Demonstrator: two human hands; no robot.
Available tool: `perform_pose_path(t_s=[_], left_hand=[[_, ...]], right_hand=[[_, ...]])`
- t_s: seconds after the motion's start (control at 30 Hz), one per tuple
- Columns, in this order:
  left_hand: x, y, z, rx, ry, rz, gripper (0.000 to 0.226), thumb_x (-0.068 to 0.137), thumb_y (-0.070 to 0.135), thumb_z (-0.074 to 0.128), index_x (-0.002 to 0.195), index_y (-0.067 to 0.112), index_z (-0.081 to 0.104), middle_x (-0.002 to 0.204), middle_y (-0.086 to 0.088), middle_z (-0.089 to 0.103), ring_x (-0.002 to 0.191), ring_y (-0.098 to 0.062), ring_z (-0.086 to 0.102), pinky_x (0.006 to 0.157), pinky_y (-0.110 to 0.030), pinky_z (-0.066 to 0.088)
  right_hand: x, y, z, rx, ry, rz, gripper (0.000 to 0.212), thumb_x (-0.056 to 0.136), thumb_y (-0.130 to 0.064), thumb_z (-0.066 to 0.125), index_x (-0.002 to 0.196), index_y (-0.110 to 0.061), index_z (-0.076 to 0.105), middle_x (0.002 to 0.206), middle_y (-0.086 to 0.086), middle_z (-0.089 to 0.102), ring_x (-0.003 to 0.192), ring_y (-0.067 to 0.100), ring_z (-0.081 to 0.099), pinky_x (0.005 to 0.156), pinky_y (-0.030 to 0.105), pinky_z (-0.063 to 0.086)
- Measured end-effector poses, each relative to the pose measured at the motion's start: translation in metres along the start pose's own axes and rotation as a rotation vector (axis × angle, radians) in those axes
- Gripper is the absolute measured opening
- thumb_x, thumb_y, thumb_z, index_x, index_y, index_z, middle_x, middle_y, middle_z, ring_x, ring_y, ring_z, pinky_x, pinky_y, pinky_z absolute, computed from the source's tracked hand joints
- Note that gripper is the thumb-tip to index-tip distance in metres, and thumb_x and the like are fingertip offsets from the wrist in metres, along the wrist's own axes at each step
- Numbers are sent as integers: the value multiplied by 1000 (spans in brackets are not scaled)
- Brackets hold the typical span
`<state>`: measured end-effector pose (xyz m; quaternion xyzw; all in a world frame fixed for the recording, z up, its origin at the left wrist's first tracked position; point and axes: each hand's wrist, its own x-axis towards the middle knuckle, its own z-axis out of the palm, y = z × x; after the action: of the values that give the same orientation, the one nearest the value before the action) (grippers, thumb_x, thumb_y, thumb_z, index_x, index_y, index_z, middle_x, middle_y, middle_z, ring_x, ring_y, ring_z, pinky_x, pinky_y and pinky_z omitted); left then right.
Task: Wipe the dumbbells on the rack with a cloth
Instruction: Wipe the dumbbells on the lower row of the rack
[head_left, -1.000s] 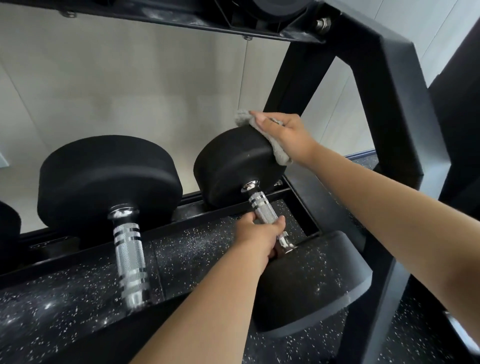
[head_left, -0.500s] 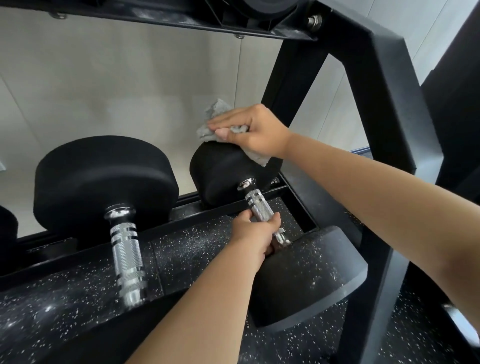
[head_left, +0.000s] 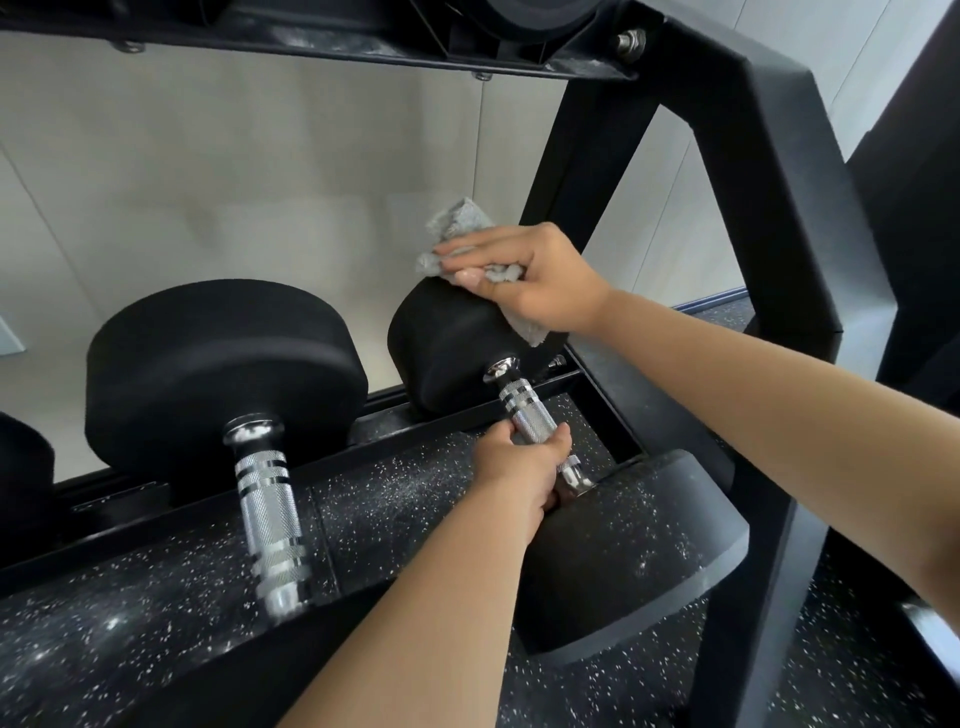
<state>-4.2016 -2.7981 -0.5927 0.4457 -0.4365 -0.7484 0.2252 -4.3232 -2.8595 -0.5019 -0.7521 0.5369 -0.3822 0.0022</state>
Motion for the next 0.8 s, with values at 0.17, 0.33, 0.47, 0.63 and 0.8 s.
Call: perform_pose_path(t_s=[0.17,0.33,0.47,0.63,0.8], left_hand=[[1,0,1,3,-6,-3,40,85,18,73,121,11,57,89,-5,66,77,-23,61,85,-46,54],[3,1,0,27,-13,-6,34,85,17,72,116,9,59,91,-7,66,76,-23,61,83,-44,55],[2,0,1,15,-16,4,33,86,17,71,115,8,60,90,-7,66,78,-22,58,82,-42,53],[4,-3,0,61,1,19,44,82,25,75,122,11,58,103,-9,68,90,-26,67,86,-45,56],[8,-3,0,47,4,11,44,82,24,75,121,11,58,89,-8,68,78,-21,61,83,-49,55]], right_hand=[[1,15,-10,323,210,396,24,96,-9,61,118,-1,68,119,14,68,115,20,65,106,37,47],[0,-1,4,-7,156,186,22,91,-13,68,111,-9,75,114,-1,71,120,13,61,109,24,41],[-3,-2,0,39,131,122,26,90,-12,69,114,-5,72,114,-1,69,118,12,62,111,32,41],[-15,13,-10,302,264,370,25,95,-9,62,119,-4,67,119,15,68,103,6,65,97,18,48],[-20,15,-13,505,386,632,17,96,-12,61,108,-9,73,121,18,67,95,19,69,92,29,52]])
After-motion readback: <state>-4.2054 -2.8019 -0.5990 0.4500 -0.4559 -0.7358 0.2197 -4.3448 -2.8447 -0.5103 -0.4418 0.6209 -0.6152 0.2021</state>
